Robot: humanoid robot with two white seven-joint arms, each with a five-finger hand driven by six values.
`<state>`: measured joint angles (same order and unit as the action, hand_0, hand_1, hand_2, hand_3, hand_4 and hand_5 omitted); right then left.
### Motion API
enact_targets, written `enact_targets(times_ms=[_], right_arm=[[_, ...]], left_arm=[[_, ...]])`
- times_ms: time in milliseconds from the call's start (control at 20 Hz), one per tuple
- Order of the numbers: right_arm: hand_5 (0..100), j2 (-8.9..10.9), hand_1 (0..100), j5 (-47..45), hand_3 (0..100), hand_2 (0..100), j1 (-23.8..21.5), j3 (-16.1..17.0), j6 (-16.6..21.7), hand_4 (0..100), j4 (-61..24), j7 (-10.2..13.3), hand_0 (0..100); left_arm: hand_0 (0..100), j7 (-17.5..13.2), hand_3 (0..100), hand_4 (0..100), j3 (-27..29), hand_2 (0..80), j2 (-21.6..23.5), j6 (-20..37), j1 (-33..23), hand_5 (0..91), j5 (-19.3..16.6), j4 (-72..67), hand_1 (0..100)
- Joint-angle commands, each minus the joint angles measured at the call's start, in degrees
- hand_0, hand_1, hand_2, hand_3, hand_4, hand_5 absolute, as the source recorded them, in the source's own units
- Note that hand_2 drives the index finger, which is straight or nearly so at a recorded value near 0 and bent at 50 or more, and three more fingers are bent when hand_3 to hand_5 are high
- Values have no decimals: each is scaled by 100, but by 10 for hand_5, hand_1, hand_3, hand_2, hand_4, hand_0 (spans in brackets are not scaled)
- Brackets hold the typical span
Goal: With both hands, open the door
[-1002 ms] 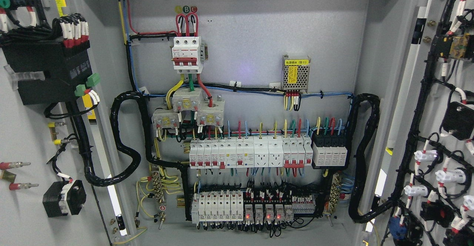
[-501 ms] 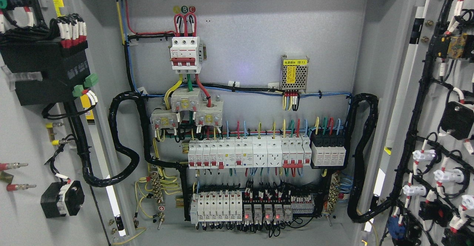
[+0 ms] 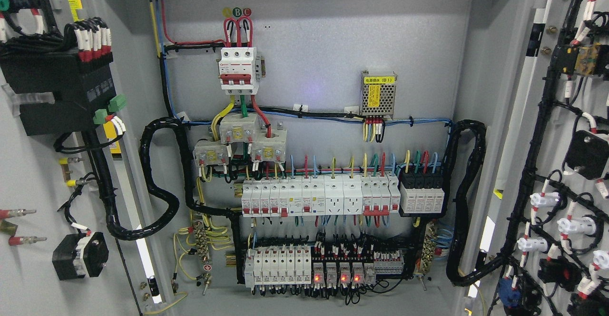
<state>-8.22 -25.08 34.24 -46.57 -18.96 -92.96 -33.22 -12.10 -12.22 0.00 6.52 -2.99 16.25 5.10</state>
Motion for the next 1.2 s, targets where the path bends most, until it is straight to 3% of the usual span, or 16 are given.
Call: enact_targets(times_ms=[0,150,301,351,451,551,651,802,902,1153], right_arm=[[0,468,108,38,0,0,-277,726,6,0,86,-1,214],[0,1119,108,12,0,0,-698,1192,67,0,-20,-10,214],[0,1462,108,47,0,0,-1077,1658,286,0,-274,8,215],[0,1542,108,47,0,0,-1191,1921,365,0,-371,69,215],[0,1639,107,47,0,0,-1568,2291,506,0,-669,437,214],[0,1840,107,47,0,0,-2051,2476,682,0,-1099,893,215],[0,2016,107,47,0,0,-2517,2494,954,0,-1547,1150,215],[0,2192,106,56,0,0,-3080,2564,1437,0,-1751,1343,214],[0,2377,106,152,0,0,-3519,2853,1640,0,-1795,1362,214],[0,2483,106,179,0,0,-4556,3653,2544,0,-1962,1362,215]], left_arm=[[332,-3,0,0,0,0,9,-2,0,0,-8,0,178],[332,6,0,0,9,0,9,-2,0,0,0,17,178],[333,15,0,0,0,0,26,112,-44,0,1,183,178],[334,15,0,0,0,0,35,252,-79,0,1,358,180],[338,15,0,0,-9,0,70,524,-271,0,1,893,190],[340,24,0,0,0,0,201,745,-578,0,1,1771,200],[346,59,0,0,17,0,360,851,-982,0,1,2885,222],[347,41,0,0,88,0,676,869,-1782,0,9,4916,244],[347,6,0,0,333,0,834,869,-2151,0,27,5866,247],[349,-634,0,0,948,0,818,921,-2934,0,27,7871,234]])
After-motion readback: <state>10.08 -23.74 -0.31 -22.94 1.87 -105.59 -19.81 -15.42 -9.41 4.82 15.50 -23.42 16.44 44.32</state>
